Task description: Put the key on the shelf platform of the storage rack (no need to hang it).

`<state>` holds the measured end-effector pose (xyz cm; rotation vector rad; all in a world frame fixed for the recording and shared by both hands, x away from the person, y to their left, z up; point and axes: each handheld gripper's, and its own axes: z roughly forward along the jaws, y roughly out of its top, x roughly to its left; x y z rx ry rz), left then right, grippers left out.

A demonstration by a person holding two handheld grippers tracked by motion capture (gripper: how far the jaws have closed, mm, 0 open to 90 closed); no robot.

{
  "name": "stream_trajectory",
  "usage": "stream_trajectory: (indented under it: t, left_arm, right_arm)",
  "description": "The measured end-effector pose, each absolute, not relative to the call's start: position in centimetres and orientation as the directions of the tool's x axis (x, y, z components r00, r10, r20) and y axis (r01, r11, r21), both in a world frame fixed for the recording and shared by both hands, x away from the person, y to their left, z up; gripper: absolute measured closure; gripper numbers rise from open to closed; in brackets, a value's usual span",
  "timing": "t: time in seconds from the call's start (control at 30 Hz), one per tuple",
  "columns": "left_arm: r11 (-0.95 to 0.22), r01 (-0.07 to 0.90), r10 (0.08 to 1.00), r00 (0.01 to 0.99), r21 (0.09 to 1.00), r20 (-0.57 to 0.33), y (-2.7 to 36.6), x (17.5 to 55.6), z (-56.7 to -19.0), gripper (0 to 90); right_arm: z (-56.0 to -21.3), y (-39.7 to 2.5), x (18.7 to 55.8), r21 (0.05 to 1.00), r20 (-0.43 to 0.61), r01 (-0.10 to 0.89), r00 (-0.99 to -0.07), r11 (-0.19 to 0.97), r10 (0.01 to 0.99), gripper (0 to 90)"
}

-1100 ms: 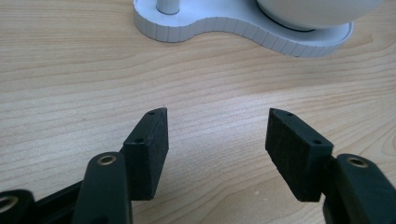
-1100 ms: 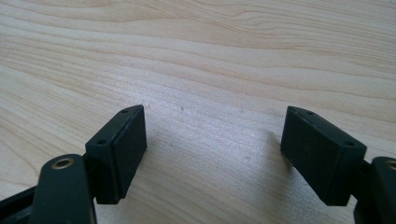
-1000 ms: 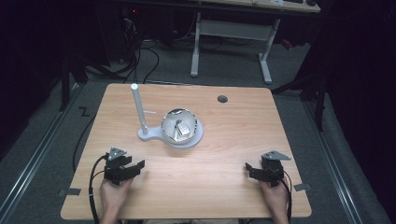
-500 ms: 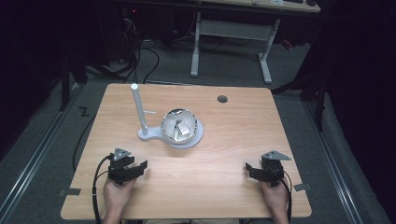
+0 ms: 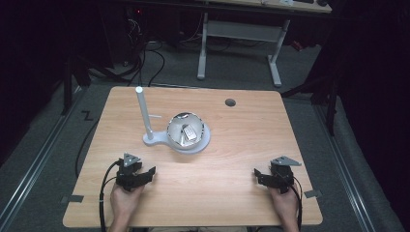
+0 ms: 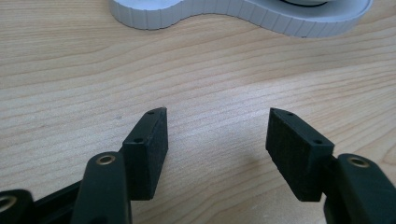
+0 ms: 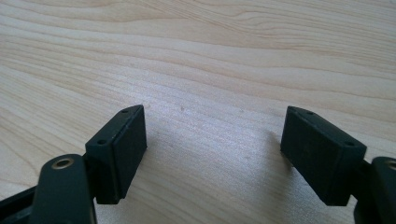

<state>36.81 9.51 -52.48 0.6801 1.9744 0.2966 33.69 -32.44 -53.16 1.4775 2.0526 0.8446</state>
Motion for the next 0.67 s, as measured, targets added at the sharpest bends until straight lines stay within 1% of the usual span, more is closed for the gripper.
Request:
stream_trajectory:
  t: [0.17,0.27,0.33,0.67]
  left_arm:
    - [0.814,0.317,0.578,-0.357,0.487,-0.734,9.4,36.9,-52.7,39.3]
    - [0.804,0.303,0.593,-0.338,0.512,-0.731,9.2,36.8,-53.0,37.9]
    - [0.779,0.296,0.626,-0.323,0.552,-0.71,8.7,36.6,-53.4,37.1]
    - [0.771,0.304,0.635,-0.318,0.559,-0.704,8.5,36.5,-53.6,32.5]
  right_arm:
    - [-53.2,-32.4,33.7,0.714,-0.021,0.661,-0.309,0.231,0.951,22.9]
    - [-53.2,-32.4,33.7,0.714,-0.021,0.661,-0.309,0.231,0.951,22.9]
    - [-53.2,-32.4,33.7,0.714,-0.021,0.661,-0.309,0.231,0.951,22.9]
    - [-53.2,-32.5,33.7,0.715,-0.022,0.66,-0.31,0.232,0.95,22.9]
